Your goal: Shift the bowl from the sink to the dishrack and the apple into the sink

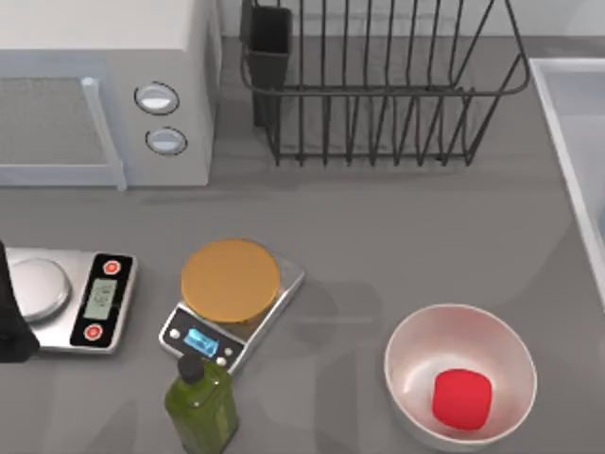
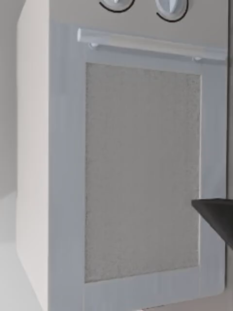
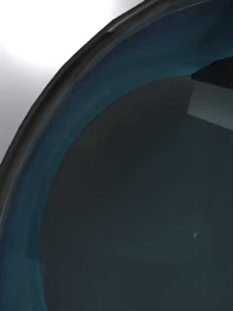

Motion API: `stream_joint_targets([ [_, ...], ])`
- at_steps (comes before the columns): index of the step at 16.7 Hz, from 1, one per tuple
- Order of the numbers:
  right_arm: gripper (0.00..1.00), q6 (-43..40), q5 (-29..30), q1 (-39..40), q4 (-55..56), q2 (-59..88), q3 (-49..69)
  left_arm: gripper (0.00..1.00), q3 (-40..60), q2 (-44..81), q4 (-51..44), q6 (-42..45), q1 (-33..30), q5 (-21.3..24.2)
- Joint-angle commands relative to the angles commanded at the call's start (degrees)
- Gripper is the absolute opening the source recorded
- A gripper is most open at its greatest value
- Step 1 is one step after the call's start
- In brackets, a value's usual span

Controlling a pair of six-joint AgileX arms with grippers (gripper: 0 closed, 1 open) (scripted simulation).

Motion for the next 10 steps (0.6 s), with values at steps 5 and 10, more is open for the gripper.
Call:
stream_joint_targets([
  [5,0.0,-2.12,-0.34,-2.52,-3.11,-6.01,-2.78,1.0,0.0,0.0,0.0,0.0,0.0,0.0],
  [10,0.0,-8.73,-1.07,-8.76,-12.77,-23.7,-11.75,1.0,0.0,0.0,0.0,0.0,0.0,0.0],
])
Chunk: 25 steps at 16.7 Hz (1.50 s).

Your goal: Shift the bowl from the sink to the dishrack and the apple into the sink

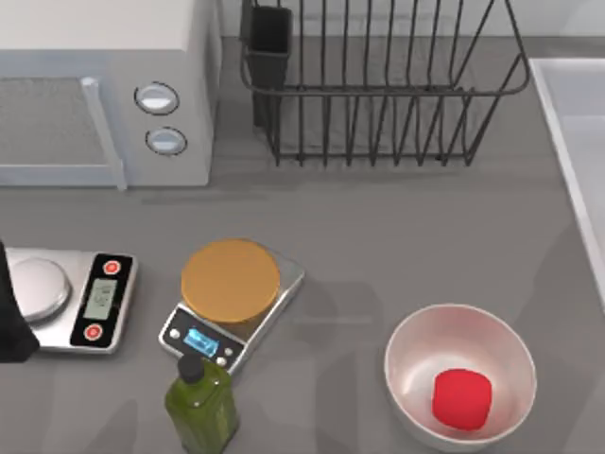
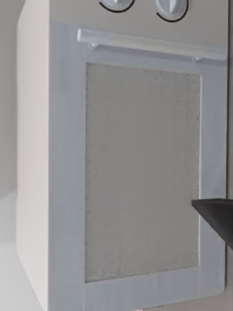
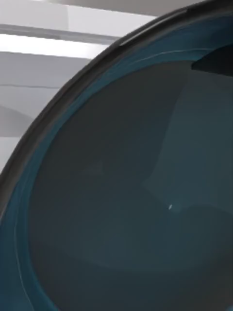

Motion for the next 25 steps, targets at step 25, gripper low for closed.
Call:
stream_joint_targets([
  [25,0.0,-5.48,7.64,1.35,-8.3,-41.33,-18.65,1.0,0.0,0.0,0.0,0.0,0.0,0.0],
])
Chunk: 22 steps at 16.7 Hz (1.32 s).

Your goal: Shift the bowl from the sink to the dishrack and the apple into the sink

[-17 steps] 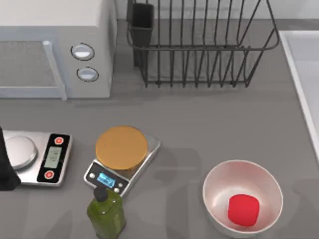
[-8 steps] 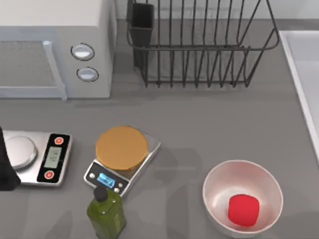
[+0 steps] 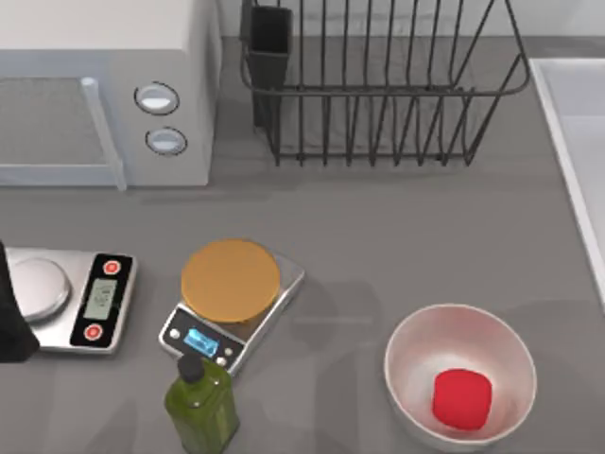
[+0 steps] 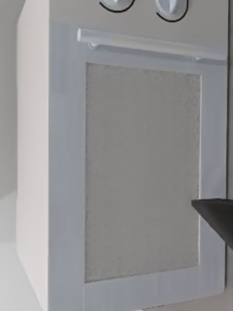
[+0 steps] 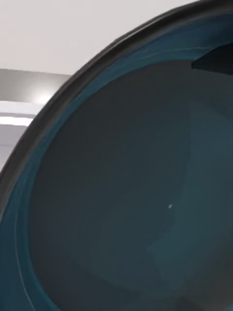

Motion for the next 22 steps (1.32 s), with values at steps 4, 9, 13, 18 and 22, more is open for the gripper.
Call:
stream_joint_targets([
  [4,0.0,9.93,9.95,20.28,16.65,2.75,0.88,1.0,0.0,0.0,0.0,0.0,0.0,0.0],
  [9,0.0,22.32,23.58,46.89,41.66,5.72,0.41,1.0,0.0,0.0,0.0,0.0,0.0,0.0],
  [13,0.0,30.02,33.31,63.04,60.57,6.49,-0.58,1.0,0.0,0.0,0.0,0.0,0.0,0.0],
  [18,0.0,35.06,41.05,73.43,75.25,5.82,-1.36,1.0,0.0,0.0,0.0,0.0,0.0,0.0],
  [22,0.0,35.61,42.02,74.43,76.91,5.69,-1.36,1.0,0.0,0.0,0.0,0.0,0.0,0.0],
])
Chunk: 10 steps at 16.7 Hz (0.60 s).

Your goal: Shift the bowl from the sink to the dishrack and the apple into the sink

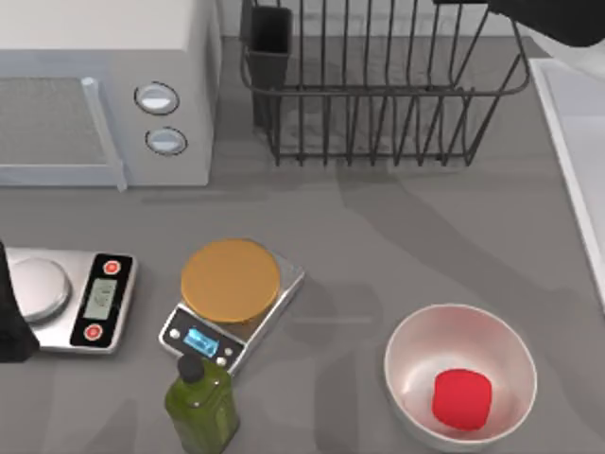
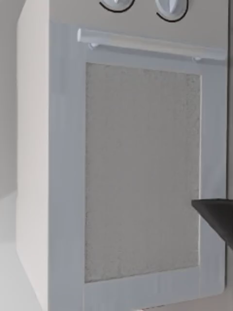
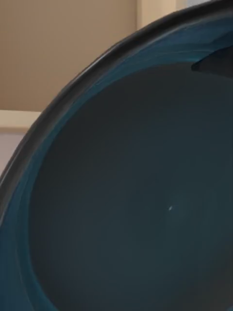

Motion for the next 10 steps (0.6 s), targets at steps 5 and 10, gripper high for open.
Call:
stream_joint_targets([
  [5,0.0,0.09,-0.43,-0.91,1.99,1.85,-0.88,1.0,0.0,0.0,0.0,0.0,0.0,0.0],
  [10,0.0,0.06,-3.29,-4.1,17.35,10.24,-7.11,1.0,0.0,0.0,0.0,0.0,0.0,0.0],
])
